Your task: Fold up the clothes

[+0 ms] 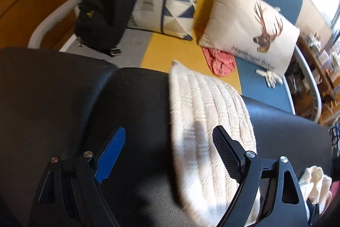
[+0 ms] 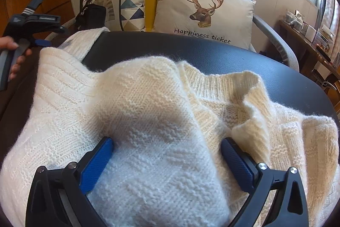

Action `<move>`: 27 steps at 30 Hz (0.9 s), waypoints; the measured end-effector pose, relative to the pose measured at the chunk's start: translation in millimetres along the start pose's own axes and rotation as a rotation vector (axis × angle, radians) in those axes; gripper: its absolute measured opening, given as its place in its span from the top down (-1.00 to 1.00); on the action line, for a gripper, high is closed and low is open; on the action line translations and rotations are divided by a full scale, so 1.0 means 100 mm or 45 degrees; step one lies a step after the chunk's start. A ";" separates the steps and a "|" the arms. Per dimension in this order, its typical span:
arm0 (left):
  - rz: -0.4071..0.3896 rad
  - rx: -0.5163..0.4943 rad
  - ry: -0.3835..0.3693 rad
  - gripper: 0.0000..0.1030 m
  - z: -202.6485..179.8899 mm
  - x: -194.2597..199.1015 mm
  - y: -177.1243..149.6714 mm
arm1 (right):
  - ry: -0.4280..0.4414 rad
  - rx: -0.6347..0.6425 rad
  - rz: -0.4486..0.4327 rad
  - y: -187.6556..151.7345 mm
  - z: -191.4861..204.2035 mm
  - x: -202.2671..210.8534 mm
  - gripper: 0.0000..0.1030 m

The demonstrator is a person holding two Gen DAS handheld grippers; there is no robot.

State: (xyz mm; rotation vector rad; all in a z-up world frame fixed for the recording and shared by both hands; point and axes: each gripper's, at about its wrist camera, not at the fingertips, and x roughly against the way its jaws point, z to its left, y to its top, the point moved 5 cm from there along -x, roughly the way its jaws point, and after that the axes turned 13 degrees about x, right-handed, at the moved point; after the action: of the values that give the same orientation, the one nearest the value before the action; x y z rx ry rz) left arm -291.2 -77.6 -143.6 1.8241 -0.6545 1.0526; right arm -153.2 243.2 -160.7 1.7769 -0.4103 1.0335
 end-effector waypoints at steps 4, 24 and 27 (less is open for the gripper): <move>-0.006 -0.145 0.027 -0.70 -0.21 -0.16 -0.10 | -0.001 0.001 -0.003 0.00 0.00 0.00 -1.00; -0.028 -0.129 -0.093 0.64 -0.35 0.11 -0.46 | -0.001 -0.003 -0.016 0.02 0.04 0.00 -1.00; -0.071 0.049 -0.136 0.65 0.04 0.35 -0.54 | 0.002 -0.005 -0.017 0.02 0.03 0.00 -1.00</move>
State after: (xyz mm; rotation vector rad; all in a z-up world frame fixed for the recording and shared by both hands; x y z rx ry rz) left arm -230.3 -56.8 -137.5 1.9316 -0.6465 0.9416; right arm -152.8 239.4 -160.3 1.7735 -0.3986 1.0239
